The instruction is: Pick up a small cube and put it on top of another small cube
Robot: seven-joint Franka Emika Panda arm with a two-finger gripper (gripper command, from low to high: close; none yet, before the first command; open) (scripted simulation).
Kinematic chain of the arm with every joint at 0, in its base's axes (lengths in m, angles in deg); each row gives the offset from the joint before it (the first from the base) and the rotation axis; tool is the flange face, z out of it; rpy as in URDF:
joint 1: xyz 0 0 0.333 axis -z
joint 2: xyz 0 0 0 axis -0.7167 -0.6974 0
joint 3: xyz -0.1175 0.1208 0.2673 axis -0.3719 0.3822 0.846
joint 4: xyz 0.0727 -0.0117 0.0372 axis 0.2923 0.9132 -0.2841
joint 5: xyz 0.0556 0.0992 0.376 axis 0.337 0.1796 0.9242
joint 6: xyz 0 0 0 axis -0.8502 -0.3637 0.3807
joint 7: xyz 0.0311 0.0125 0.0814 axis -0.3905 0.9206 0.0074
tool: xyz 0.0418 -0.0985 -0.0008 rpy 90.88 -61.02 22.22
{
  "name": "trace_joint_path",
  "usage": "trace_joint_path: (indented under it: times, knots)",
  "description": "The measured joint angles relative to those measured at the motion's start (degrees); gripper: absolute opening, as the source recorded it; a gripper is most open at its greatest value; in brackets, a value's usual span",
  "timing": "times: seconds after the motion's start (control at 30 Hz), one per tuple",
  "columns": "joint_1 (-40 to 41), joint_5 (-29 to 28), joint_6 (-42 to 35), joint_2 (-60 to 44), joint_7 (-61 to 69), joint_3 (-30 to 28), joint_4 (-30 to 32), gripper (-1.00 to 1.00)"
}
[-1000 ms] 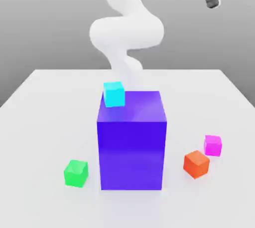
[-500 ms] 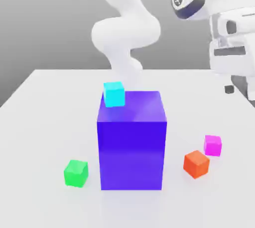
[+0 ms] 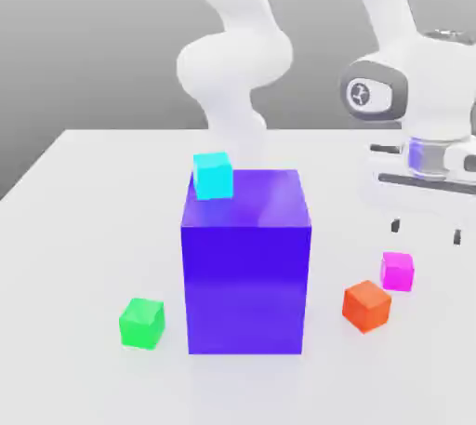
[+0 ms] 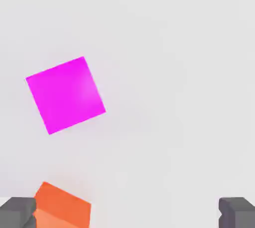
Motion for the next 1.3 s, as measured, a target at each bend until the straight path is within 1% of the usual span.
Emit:
trace_joint_path:
  times: [0.1, 0.33, 0.37, 0.6, 0.83, 0.9, 1.07, 1.3]
  knots:
    - [-2.7, 0.7, 2.6, -3.4, 6.7, 0.9, 1.5, 0.0]
    - [-1.5, 1.6, 13.9, -17.4, 8.6, 1.6, -0.6, 0.0]
    - [-1.4, 1.6, 14.9, -18.6, 8.6, 1.6, -0.8, -1.0]
    - [-1.4, 1.7, 14.7, -18.4, 8.6, 1.6, -0.8, -1.0]
    - [-1.6, 1.0, 3.9, -5.2, 8.1, 1.2, 1.7, -1.0]
    - [-2.9, 0.6, 2.3, -4.3, 9.4, 1.9, 0.5, -1.0]
    - [-3.6, 1.0, -1.6, -9.2, 14.2, 2.9, -3.5, -1.0]
    - [-1.7, 5.3, -7.3, -16.4, 23.5, 6.9, -9.0, -1.0]
